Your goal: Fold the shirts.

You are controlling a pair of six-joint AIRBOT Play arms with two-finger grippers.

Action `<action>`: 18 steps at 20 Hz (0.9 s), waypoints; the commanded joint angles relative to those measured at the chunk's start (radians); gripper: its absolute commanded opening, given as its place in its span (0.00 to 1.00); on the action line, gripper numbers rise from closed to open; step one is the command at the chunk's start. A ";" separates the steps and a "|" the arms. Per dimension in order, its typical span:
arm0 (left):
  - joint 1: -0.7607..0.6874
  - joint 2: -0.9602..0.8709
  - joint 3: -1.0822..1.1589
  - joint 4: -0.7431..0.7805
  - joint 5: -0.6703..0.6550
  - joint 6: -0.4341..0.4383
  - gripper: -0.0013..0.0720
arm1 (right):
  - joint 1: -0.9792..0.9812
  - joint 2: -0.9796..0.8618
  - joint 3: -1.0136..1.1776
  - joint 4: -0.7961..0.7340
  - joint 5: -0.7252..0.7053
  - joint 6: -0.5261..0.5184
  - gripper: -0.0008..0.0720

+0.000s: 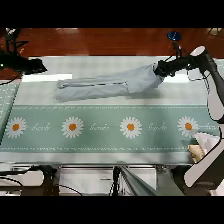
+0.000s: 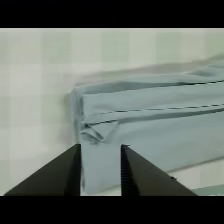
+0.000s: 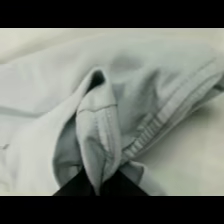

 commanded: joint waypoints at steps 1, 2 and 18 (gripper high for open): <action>-0.083 -0.001 0.001 -0.142 0.002 -0.001 0.32 | 0.001 0.130 0.000 -0.068 0.055 -0.006 0.05; -0.121 -0.003 0.001 -0.174 0.010 -0.001 0.25 | 0.001 0.170 0.000 -0.108 0.078 -0.005 0.05; -0.742 -0.308 0.005 -0.686 0.294 -0.106 0.13 | 0.002 0.442 0.000 -0.394 0.406 0.047 0.05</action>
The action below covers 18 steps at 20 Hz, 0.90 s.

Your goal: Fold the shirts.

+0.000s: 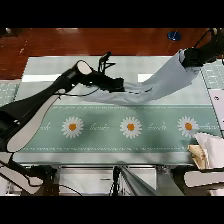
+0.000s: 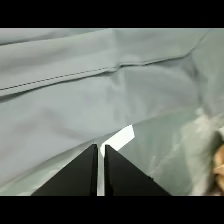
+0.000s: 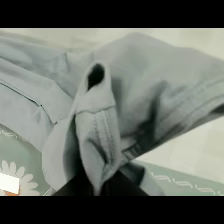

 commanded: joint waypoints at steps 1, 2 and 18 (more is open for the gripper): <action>-0.069 -0.048 0.003 -0.201 0.090 -0.012 0.11 | 0.001 0.014 0.000 -0.013 0.057 0.016 0.05; -0.078 -0.056 0.004 -0.235 0.101 -0.012 0.05 | 0.005 0.014 0.000 -0.014 0.069 0.016 0.05; -0.165 -0.174 0.005 -0.265 0.084 -0.280 0.05 | 0.265 0.127 0.000 -0.091 0.047 0.034 0.05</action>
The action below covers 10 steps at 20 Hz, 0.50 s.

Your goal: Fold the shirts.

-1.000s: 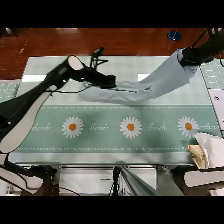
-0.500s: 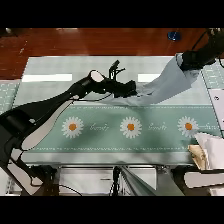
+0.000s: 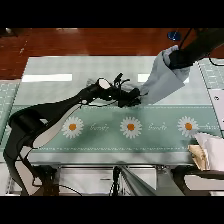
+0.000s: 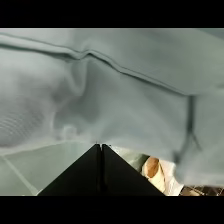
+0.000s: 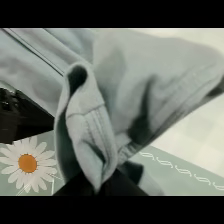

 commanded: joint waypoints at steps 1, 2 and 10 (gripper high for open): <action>-0.021 -0.024 0.000 -0.006 0.032 -0.080 0.05 | 0.052 0.046 0.000 -0.003 -0.007 0.020 0.05; -0.027 -0.032 0.003 -0.017 0.040 -0.084 0.05 | 0.066 0.057 0.000 -0.003 -0.006 0.026 0.05; -0.019 -0.106 0.187 -0.054 -0.014 0.014 0.05 | 0.096 0.079 0.000 -0.091 0.029 0.037 0.05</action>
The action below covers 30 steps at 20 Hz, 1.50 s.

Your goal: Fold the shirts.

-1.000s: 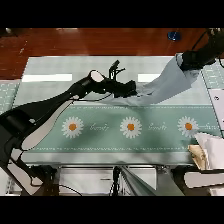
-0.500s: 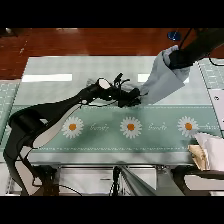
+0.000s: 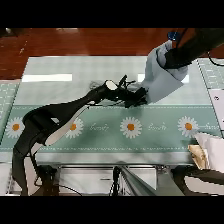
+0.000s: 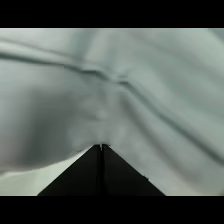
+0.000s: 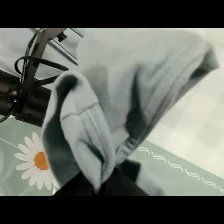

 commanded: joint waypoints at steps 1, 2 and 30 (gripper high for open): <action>0.048 0.015 0.055 0.018 -0.127 0.120 0.05 | 0.006 0.006 0.000 -0.088 0.024 -0.002 0.05; 0.077 0.043 0.055 0.081 -0.204 0.145 0.05 | 0.006 0.006 0.000 -0.111 0.022 -0.005 0.05; 0.801 1.082 0.054 0.970 -0.657 0.232 0.05 | 0.340 -0.436 -0.001 0.073 -0.425 0.304 0.05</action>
